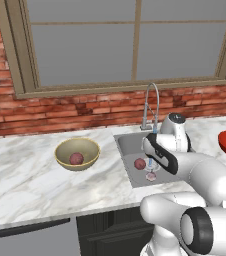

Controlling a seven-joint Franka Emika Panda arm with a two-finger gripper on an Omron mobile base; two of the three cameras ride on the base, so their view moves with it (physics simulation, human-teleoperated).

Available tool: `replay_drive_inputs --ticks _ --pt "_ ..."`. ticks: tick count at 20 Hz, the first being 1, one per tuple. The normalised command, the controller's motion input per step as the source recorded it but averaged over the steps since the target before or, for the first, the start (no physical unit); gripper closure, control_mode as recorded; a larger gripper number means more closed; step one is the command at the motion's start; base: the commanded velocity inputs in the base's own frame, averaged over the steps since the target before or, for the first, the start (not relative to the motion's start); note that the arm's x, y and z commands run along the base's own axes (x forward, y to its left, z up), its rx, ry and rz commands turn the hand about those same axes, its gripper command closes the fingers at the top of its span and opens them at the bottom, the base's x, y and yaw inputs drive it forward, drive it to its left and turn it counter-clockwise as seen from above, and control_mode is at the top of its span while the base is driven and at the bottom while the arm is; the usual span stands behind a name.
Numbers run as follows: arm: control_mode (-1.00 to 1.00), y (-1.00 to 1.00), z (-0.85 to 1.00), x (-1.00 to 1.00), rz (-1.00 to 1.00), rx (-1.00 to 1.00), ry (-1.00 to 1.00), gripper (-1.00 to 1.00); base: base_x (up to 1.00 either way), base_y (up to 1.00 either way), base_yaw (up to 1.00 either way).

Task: Pick the onions from the sink and place them in one bowl. Place the garlic in the other bowl. Then turn off the sink faucet.

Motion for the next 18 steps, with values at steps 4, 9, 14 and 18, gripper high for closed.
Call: replay_drive_inputs --ticks 4,9,14,18 --pt "-1.00 -0.08 -0.08 0.00 0.08 0.03 0.00 -1.00 0.00 0.00 0.00" --pt "-1.00 -0.01 -0.23 0.00 0.06 0.01 0.00 -1.00 0.00 0.00 0.00" --pt "-1.00 0.00 -0.25 0.03 0.02 0.01 0.00 -1.00 0.00 0.00 0.00" --pt "-1.00 0.00 -0.07 0.16 0.00 0.01 -0.01 -1.00 0.00 0.00 0.00"
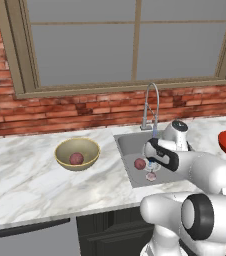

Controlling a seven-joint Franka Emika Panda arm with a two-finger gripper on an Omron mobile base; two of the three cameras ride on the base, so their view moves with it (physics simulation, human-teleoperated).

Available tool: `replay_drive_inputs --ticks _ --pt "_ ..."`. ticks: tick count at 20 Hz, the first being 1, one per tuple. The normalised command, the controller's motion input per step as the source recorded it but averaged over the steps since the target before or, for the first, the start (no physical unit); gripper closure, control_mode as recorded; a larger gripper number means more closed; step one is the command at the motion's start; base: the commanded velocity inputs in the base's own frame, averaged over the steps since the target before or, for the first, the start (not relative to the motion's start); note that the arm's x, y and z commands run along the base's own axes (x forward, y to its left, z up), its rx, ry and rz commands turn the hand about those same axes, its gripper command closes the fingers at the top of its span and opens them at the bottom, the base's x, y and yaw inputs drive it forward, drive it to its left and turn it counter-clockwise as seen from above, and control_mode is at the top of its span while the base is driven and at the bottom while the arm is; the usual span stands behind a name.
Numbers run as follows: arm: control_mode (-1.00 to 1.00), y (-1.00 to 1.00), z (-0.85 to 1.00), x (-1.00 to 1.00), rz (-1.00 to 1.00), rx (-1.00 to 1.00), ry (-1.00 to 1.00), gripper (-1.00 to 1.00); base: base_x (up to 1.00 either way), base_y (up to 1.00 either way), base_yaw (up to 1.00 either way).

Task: Pick the onions from the sink and place them in one bowl. Place the garlic in the other bowl. Then turn off the sink faucet.

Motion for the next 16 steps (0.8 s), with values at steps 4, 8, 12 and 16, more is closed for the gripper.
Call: replay_drive_inputs --ticks 4,8,12,16 --pt "-1.00 0.00 -0.09 0.13 0.00 0.00 -0.01 -1.00 0.00 0.00 0.00" --pt "-1.00 0.00 -0.19 0.20 0.00 0.00 0.00 -1.00 0.00 0.00 0.00" --pt "-1.00 0.00 -0.18 0.30 0.00 0.00 0.00 -1.00 0.00 0.00 0.00" --pt "-1.00 -0.03 -0.17 0.28 0.00 0.02 0.00 -1.00 0.00 0.00 0.00"
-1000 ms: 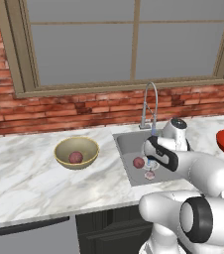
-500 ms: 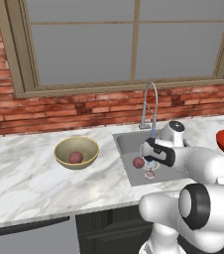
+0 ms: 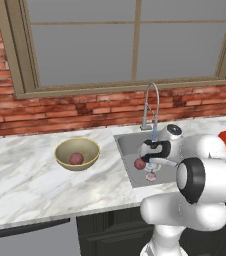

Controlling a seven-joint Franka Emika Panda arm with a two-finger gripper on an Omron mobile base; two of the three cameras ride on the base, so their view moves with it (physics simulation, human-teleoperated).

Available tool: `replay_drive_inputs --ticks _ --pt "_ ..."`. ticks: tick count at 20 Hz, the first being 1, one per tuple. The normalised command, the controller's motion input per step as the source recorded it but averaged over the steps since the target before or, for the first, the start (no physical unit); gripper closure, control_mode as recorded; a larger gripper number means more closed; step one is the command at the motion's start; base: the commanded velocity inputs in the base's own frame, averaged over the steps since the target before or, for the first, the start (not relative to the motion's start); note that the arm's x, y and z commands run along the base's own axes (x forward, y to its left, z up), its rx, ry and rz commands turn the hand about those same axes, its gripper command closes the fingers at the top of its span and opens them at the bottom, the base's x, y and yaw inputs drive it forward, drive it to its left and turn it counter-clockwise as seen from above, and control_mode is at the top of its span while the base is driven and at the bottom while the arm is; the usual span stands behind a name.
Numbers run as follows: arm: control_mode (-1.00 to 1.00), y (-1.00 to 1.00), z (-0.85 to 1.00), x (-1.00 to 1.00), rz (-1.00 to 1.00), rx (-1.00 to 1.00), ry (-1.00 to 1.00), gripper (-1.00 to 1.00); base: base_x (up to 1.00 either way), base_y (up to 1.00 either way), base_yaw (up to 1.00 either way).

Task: Pick the onions from the sink and place them in one bowl. Place the garlic in the other bowl. Then turn off the sink faucet.

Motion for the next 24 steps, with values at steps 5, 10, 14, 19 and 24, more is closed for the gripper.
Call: replay_drive_inputs --ticks 5,10,14,19,24 --pt "-1.00 -0.18 -0.16 0.15 0.00 0.08 0.00 -1.00 0.00 0.00 0.00" --pt "-1.00 -0.16 -0.20 0.08 0.00 0.09 0.00 -1.00 0.00 0.00 0.00" --pt "-1.00 -0.06 -0.22 0.08 0.00 0.06 0.00 -1.00 0.00 0.00 0.00" --pt "-1.00 0.00 -0.21 0.12 0.01 0.01 0.00 -1.00 0.00 0.00 0.00" --pt "-1.00 0.01 -0.19 0.20 0.01 0.00 0.00 -1.00 0.00 0.00 0.00"
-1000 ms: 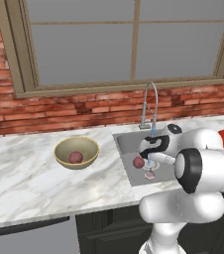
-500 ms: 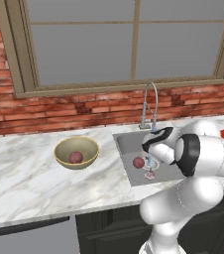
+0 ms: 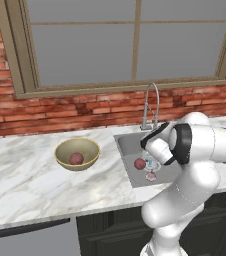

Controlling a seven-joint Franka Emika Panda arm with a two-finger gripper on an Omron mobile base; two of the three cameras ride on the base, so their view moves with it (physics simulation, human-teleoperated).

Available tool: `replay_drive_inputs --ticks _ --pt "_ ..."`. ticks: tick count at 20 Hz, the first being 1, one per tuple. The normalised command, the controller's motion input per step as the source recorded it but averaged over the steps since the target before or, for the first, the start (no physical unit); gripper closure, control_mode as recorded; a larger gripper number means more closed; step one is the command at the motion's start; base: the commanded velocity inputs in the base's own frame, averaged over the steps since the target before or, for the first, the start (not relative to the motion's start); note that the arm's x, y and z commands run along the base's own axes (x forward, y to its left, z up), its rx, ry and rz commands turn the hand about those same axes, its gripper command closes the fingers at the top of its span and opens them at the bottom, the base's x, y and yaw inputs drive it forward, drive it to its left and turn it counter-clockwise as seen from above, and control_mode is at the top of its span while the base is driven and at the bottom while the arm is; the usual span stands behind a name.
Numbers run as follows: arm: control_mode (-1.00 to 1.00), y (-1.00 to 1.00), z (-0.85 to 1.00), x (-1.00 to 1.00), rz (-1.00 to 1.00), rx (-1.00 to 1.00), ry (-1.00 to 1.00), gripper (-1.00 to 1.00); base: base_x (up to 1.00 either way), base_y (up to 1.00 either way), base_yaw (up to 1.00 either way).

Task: Pick the onions from the sink and place them in one bowl. Place the garlic in the other bowl. Then turn off the sink faucet.

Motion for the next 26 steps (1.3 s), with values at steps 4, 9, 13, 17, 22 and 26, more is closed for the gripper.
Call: replay_drive_inputs --ticks 4,9,13,17,22,26 --pt "-1.00 0.07 -0.12 0.26 0.00 0.00 0.00 -1.00 0.00 0.00 0.00" --pt "-1.00 0.14 -0.11 0.24 0.00 0.00 0.00 -1.00 0.00 0.00 0.00" --pt "-1.00 0.03 -0.18 0.25 0.00 0.00 0.00 -1.00 0.00 0.00 0.00" --pt "-1.00 0.00 -0.23 0.24 0.00 0.00 0.00 -1.00 0.00 0.00 0.00" --pt "-1.00 0.00 -0.22 0.28 0.00 0.00 0.00 -1.00 0.00 0.00 0.00" --pt "-1.00 0.01 -0.23 0.29 0.00 0.00 0.00 -1.00 0.00 0.00 0.00"
